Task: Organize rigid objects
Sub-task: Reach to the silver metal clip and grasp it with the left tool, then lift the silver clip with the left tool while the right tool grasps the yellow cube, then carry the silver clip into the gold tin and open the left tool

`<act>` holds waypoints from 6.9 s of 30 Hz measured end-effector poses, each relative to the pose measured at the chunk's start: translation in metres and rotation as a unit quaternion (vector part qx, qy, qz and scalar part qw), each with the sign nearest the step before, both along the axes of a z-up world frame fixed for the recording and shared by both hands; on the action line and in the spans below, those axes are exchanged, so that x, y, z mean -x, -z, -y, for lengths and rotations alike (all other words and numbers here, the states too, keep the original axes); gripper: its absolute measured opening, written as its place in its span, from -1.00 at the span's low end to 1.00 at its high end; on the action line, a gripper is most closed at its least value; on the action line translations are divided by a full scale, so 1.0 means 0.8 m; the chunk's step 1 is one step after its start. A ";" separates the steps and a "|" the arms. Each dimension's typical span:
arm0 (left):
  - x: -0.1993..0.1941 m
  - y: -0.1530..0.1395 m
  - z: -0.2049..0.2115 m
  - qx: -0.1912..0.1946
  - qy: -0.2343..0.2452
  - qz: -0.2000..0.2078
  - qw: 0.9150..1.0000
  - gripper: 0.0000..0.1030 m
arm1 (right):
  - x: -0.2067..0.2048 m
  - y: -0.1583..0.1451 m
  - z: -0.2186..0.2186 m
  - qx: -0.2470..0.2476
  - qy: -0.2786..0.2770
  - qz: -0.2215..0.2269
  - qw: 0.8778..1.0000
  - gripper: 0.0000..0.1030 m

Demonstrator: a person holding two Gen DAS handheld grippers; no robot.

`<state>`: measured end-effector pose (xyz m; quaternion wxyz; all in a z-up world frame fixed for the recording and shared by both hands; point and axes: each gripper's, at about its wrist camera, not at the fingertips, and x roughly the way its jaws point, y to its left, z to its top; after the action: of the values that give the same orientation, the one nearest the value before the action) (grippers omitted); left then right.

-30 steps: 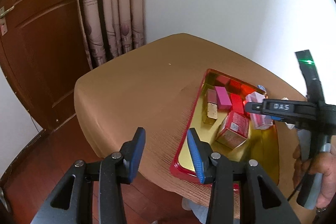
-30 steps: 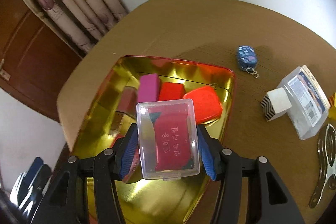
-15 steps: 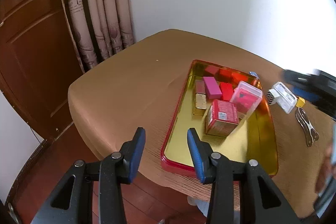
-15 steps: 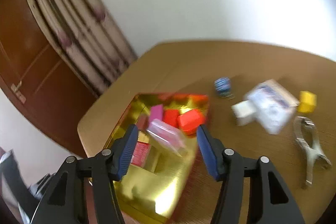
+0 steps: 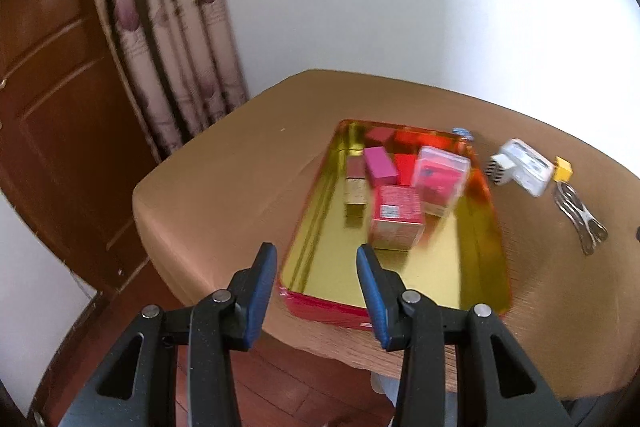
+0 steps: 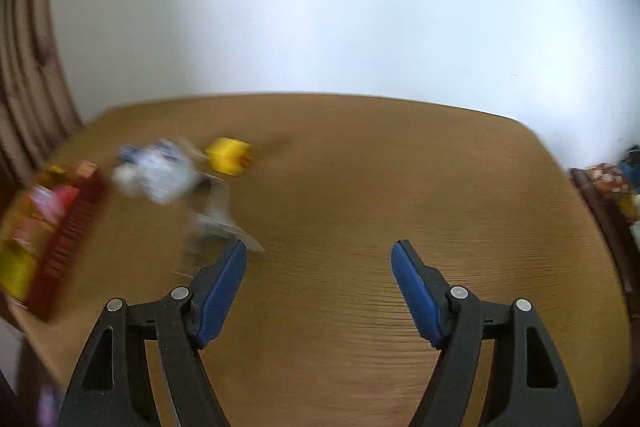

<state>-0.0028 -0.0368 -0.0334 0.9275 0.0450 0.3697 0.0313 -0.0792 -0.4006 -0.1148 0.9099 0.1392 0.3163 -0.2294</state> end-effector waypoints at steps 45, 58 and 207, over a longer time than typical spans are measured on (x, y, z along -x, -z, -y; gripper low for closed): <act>-0.181 0.086 0.398 0.093 0.108 -0.254 0.957 -0.07 | 0.032 0.083 0.113 -0.187 0.021 0.052 0.981 0.96; -0.201 0.085 0.408 0.137 0.098 -0.271 0.948 0.00 | 0.048 0.081 0.118 -0.195 0.015 0.059 0.979 0.96; -0.098 -0.036 -0.021 0.124 0.059 -0.121 0.983 -0.35 | -0.032 0.070 -0.011 -0.096 -0.205 -0.017 0.974 -0.47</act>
<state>0.0756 -0.0201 -0.0046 0.8746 -0.0448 0.4769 -0.0752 -0.0534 -0.3920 -0.1710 0.9146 0.1542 0.3738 -0.0086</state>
